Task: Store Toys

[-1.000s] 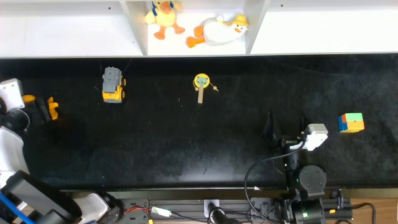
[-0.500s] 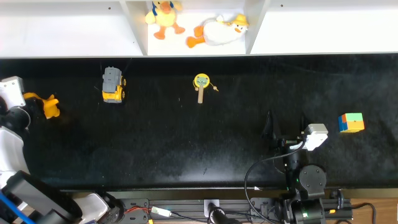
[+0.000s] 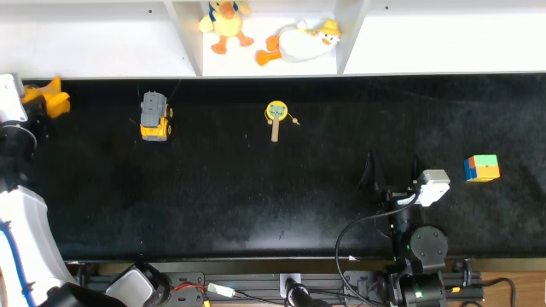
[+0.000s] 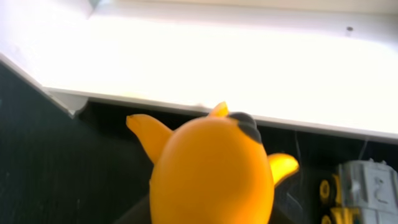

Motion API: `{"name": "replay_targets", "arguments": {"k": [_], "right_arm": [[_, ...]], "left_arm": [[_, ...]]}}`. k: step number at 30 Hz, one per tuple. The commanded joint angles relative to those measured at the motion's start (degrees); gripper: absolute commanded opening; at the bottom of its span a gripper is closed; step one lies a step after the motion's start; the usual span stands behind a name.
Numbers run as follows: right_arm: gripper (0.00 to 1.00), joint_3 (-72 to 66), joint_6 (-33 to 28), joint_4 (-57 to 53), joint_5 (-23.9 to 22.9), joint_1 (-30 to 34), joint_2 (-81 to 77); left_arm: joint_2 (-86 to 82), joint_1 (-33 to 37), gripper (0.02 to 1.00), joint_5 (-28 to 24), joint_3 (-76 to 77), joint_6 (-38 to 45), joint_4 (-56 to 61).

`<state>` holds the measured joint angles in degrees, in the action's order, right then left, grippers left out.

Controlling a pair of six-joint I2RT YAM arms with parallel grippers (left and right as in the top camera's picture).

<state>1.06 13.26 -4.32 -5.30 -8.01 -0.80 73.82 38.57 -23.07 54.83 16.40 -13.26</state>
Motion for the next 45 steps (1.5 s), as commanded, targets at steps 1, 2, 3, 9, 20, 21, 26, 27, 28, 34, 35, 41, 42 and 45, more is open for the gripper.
{"name": "replay_targets", "arguments": {"k": [1, 2, 3, 9, 20, 21, 26, 27, 28, 34, 35, 41, 42, 45], "right_arm": [[0.993, -0.79, -0.42, 0.24, 0.35, -0.33, 0.55], [0.996, -0.79, -0.42, 0.24, 0.35, -0.33, 0.55], [0.996, -0.79, -0.42, 0.24, 0.35, -0.33, 0.55], [0.996, -0.79, -0.42, 0.24, 0.35, -0.33, 0.55], [0.996, -0.79, -0.42, 0.24, 0.37, -0.33, 0.55], [0.996, -0.79, -0.42, 0.24, 0.35, -0.33, 0.55], [0.996, -0.79, -0.42, 0.24, 0.35, -0.33, 0.55], [0.996, -0.79, -0.42, 0.24, 0.35, -0.33, 0.55], [0.996, -0.79, -0.42, 0.24, 0.35, -0.33, 0.55], [0.996, -0.79, -0.42, 0.24, 0.35, -0.33, 0.55], [0.996, -0.79, -0.42, 0.24, 0.37, -0.33, 0.55], [0.996, -0.79, -0.42, 0.24, 0.35, -0.33, 0.55], [0.996, -0.79, -0.42, 0.24, 0.35, -0.33, 0.55], [0.996, -0.79, -0.42, 0.24, 0.35, -0.33, 0.55]], "left_arm": [[3.72, -2.54, 0.207, -2.10, 1.60, -6.32, 7.19], [4.63, -3.13, 0.207, -1.11, 1.60, -8.04, 8.70], [5.53, -3.76, 0.207, -0.02, 1.60, -9.42, 10.16], [10.60, -6.64, 0.209, 2.23, 2.56, -14.14, 15.58], [13.00, -9.44, 0.202, 11.65, 8.85, -14.80, 12.28], [13.33, -9.44, 0.202, 11.65, 9.49, -14.78, 11.65], [17.38, -9.44, 0.196, 11.37, 14.53, -15.52, 6.64], [18.21, -9.44, 0.196, 10.84, 15.45, -15.69, 6.10], [19.52, -9.44, 0.196, 9.75, 16.70, -16.37, 5.75], [24.30, -9.46, 0.196, 7.32, 20.33, -16.92, 5.68], [25.09, -9.44, 0.196, 7.02, 20.92, -16.94, 5.66], [27.58, -9.77, 0.189, 6.16, 22.71, -17.84, 6.73], [27.74, -9.94, 0.191, 6.19, 22.99, -17.84, 6.75], [28.46, -11.06, 0.191, 6.23, 23.89, -17.81, 6.91]]}}
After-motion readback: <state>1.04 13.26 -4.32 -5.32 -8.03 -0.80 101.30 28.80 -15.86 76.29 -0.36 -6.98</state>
